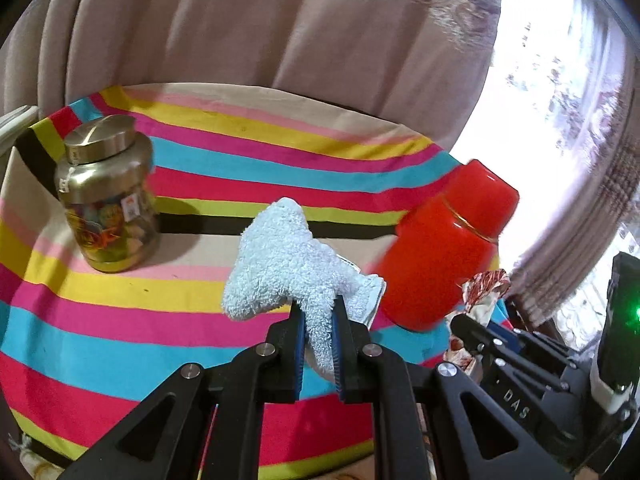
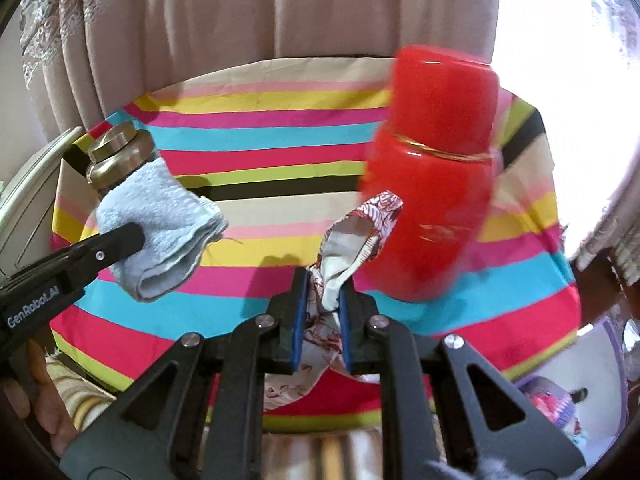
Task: Organize soft objects
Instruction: 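Carry the blue towel and printed cloth to the white box and open both tools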
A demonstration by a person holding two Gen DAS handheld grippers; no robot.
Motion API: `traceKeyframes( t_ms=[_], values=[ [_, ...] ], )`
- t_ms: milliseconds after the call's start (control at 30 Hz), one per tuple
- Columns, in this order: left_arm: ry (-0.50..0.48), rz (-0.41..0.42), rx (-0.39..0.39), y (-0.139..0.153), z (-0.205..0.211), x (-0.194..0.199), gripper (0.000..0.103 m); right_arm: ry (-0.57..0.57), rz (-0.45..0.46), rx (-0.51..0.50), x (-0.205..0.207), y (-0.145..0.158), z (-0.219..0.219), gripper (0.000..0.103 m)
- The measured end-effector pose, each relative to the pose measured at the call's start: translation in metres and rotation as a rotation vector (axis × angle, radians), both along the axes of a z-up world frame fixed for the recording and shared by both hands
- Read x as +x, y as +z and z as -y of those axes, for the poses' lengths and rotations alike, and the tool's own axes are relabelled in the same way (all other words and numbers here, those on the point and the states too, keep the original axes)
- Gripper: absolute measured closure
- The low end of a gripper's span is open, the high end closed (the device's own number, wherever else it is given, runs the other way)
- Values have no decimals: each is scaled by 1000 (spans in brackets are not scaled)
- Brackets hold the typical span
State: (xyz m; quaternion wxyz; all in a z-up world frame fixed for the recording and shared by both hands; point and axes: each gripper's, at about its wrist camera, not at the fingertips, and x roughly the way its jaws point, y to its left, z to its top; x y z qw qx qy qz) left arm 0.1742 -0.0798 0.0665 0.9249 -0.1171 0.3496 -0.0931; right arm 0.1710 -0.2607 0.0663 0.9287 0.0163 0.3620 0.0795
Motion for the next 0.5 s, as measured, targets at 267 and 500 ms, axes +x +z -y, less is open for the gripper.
traceKeyframes(
  t_ms=[267,500],
  values=[
    [-138,-21,-40,1,60,-33,91,-115,-15,-19,-42,-5,74,85],
    [-283,-48,-62,-1,122,-61,91,-229,-28,-41,-86,-10,138,85]
  ],
)
